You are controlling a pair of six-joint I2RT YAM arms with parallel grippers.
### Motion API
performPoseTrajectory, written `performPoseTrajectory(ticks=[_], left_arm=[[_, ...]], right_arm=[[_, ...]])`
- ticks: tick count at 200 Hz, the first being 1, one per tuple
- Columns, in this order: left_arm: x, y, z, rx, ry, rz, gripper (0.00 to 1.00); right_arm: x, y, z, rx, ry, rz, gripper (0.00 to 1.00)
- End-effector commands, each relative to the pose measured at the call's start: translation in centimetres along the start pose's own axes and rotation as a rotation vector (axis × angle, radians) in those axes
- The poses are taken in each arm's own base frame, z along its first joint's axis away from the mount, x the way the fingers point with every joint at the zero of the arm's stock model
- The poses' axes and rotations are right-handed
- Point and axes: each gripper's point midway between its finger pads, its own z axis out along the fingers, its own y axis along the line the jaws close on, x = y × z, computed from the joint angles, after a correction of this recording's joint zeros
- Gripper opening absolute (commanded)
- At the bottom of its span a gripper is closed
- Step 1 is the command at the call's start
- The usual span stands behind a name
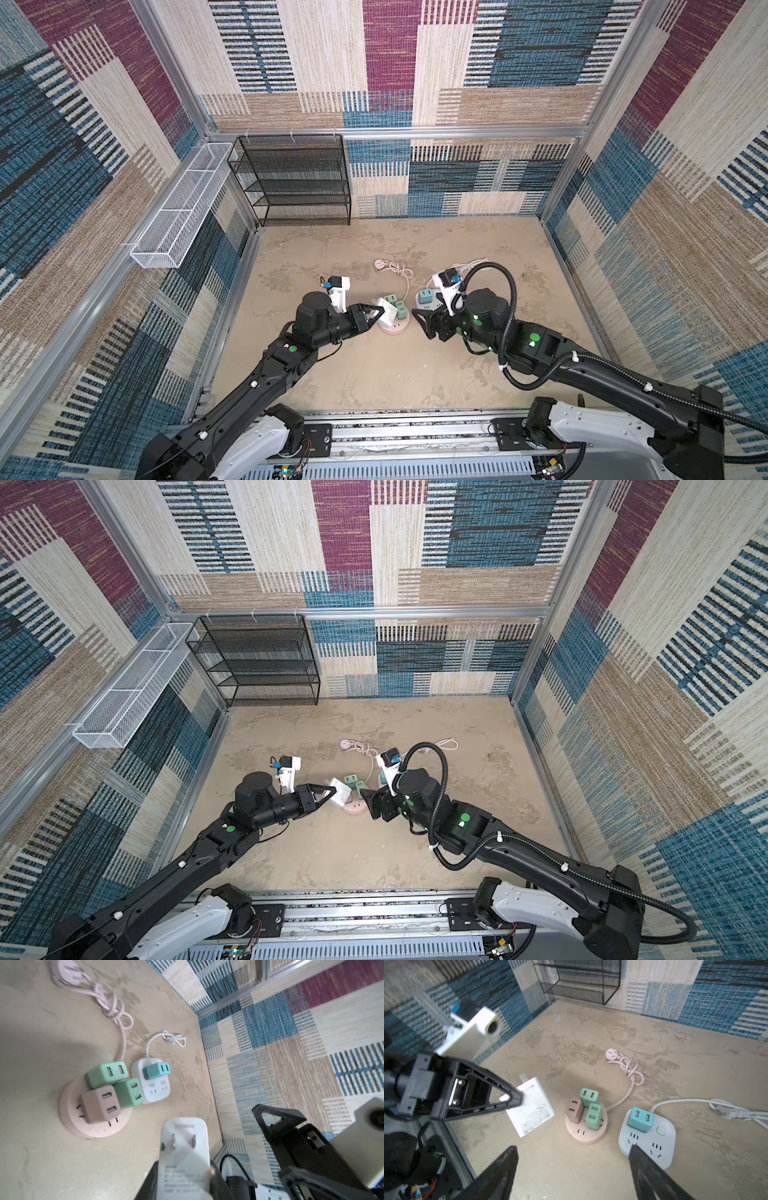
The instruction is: Insert the plug
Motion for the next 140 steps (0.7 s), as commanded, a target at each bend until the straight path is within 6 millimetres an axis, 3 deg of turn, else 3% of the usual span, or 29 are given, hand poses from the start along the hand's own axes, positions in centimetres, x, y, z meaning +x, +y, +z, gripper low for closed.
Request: performPoseTrajectory(ticks=[1, 66, 112, 140], left_arm=[[-2.8, -2.1, -1.0, 0.124, -0.117, -0.064, 0.00], [-6.0, -7.4, -0.8, 0.450, -0.172, -0.173, 0.00], [-6.6, -12.6, -1.0, 0.713, -0.101, -0.179, 0.00], [-6.0, -14.1, 0.1, 0.764, -0.065, -0.192, 0.00]], right_arm=[[-2.6, 0.3, -0.2, -0.077, -0.074, 0.246, 0.82], [-6.1, 3.5, -0.9, -0.430, -0.106, 0.567, 0.75], [-5.8, 2.7, -0.7, -0.440, -0.104, 0.659, 0.62], [-5.6, 1.8, -1.0, -0.442, -0.130, 0.725, 0.55]])
